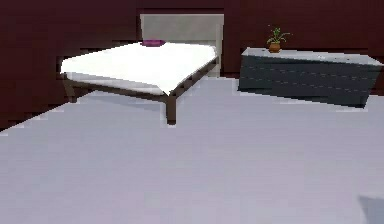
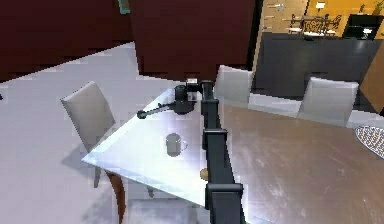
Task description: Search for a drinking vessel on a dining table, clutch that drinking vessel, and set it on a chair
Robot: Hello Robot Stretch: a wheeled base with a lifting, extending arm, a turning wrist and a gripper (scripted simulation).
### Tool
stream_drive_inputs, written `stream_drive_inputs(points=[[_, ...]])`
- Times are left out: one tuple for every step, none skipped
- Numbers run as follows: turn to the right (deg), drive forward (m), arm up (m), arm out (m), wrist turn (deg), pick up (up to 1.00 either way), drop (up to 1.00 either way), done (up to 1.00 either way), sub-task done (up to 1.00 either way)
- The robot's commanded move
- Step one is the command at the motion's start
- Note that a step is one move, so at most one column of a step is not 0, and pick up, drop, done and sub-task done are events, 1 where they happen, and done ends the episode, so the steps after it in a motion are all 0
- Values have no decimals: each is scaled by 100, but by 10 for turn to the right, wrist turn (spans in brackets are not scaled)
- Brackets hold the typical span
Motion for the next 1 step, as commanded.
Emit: stream_drive_inputs(points=[[0,0,0,0,300,0,0,0,0]])
